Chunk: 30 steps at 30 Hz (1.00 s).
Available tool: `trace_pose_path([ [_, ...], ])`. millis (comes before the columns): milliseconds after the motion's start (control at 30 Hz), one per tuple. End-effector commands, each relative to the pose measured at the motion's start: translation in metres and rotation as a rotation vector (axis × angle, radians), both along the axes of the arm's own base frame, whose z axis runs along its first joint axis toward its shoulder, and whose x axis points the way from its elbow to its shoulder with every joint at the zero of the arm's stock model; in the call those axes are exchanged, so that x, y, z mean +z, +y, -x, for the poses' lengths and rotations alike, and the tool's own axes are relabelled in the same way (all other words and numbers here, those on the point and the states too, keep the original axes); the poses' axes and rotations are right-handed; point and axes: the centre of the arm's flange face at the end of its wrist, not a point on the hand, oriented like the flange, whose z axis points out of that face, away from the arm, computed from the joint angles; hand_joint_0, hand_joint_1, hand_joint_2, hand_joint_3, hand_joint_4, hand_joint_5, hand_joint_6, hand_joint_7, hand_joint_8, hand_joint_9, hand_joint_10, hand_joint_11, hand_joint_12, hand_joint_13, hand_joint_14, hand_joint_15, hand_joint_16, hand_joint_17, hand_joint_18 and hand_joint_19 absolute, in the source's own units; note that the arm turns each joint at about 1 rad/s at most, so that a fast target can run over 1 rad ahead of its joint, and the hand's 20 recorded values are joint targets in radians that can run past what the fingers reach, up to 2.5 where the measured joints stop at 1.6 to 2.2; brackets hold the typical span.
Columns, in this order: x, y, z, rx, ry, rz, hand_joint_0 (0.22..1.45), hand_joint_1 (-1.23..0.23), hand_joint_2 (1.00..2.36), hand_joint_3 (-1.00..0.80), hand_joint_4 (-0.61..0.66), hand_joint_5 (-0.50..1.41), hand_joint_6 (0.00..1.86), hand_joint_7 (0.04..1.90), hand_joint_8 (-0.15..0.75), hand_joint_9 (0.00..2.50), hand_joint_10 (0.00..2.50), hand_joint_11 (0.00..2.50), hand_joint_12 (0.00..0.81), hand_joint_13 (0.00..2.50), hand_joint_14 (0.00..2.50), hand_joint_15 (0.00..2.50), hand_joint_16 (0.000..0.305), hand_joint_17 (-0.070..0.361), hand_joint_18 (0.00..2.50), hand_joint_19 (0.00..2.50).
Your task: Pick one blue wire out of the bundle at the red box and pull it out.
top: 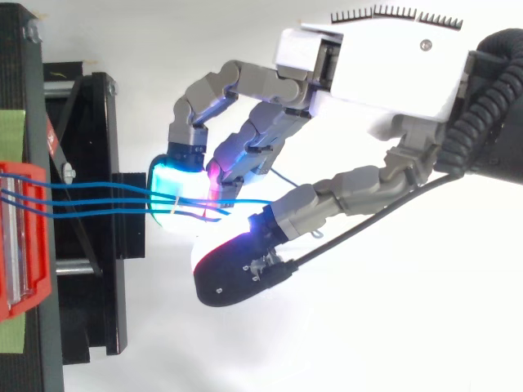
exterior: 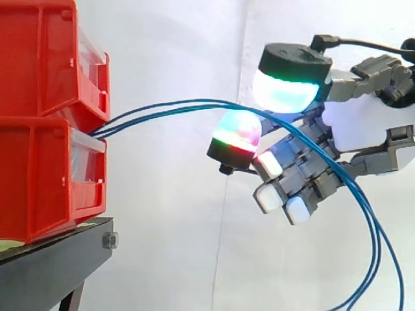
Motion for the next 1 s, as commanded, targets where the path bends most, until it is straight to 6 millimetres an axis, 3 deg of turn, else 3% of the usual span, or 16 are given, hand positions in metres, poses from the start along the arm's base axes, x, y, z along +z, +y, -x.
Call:
trace_pose_path([
  [0, 0.0, 0.0001, 0.0, 0.002, 0.0, 0.0, 0.52, -0.72, 1.0, -0.47, 0.2, -0.16, 0.91, 0.95, 0.399, 0.93, 0.01, 0.72, 0.438, 0.86, 0.01, 0.48, 0.053, 0.12, 0.87, 0.58],
  [167, -0.0011, -0.0011, -0.0001, -0.001, 0.002, 0.0, 0.51, -0.7, 1.0, -0.44, 0.2, -0.16, 0.91, 0.96, 0.407, 0.96, 0.01, 0.71, 0.447, 0.88, 0.01, 0.47, 0.054, 0.123, 0.89, 0.59],
  [600, 0.0, -0.0024, 0.0003, -0.004, 0.0, 0.0, 0.63, -0.83, 1.02, -0.22, 0.17, -0.15, 0.92, 1.08, 0.397, 0.98, 0.01, 0.73, 0.427, 0.9, 0.01, 0.48, 0.05, 0.113, 0.91, 0.59],
  [833, 0.0, -0.0034, 0.0004, -0.004, 0.0, 0.0, 0.65, -0.95, 1.01, -0.29, 0.23, -0.18, 0.94, 0.99, 0.376, 0.87, 0.02, 0.75, 0.422, 0.85, 0.01, 0.48, 0.051, 0.114, 0.91, 0.55],
  [967, -0.0001, -0.0034, 0.0006, -0.004, 0.002, 0.0, 0.64, -0.98, 1.0, -0.43, 0.23, -0.19, 0.94, 0.97, 0.377, 0.85, 0.01, 0.74, 0.421, 0.84, 0.02, 0.48, 0.051, 0.115, 0.9, 0.55],
])
